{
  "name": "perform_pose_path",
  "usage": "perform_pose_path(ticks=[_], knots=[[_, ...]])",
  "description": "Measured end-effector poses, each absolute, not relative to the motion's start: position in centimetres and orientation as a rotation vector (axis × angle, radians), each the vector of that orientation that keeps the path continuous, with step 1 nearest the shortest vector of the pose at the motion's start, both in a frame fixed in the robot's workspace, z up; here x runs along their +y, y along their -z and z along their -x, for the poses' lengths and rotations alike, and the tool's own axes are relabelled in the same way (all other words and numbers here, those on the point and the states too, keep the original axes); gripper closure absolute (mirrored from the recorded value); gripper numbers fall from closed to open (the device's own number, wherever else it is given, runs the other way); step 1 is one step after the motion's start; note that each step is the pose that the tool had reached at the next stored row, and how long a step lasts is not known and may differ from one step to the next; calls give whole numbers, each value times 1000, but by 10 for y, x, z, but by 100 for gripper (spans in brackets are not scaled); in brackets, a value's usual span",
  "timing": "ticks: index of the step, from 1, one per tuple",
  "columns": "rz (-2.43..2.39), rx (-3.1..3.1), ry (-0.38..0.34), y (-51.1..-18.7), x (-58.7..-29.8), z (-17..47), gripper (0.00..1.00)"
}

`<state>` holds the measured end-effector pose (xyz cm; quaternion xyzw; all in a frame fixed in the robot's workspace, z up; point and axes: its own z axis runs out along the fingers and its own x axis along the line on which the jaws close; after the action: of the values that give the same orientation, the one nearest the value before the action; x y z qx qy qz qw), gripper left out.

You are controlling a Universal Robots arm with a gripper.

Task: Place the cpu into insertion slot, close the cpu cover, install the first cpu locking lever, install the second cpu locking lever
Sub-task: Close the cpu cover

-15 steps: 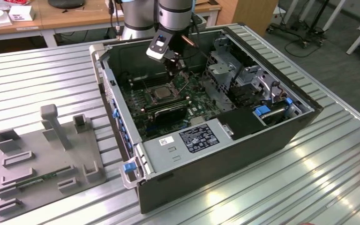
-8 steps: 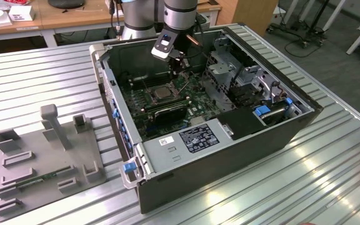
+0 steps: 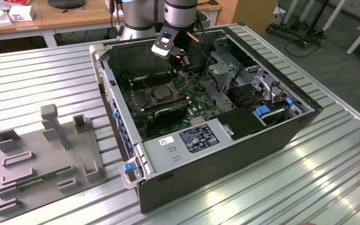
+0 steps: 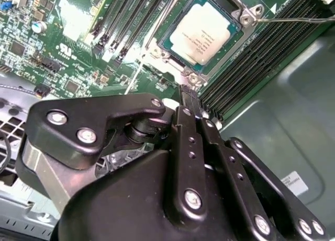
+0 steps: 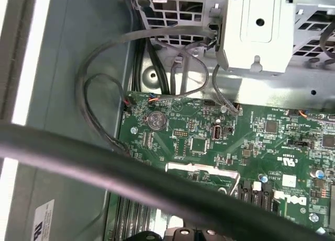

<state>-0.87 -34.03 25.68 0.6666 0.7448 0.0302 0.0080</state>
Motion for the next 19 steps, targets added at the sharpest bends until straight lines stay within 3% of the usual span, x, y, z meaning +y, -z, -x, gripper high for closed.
perform_pose_path(ticks=[19], knots=[[-2083, 2328, -94, -258, -340, -2, 90]])
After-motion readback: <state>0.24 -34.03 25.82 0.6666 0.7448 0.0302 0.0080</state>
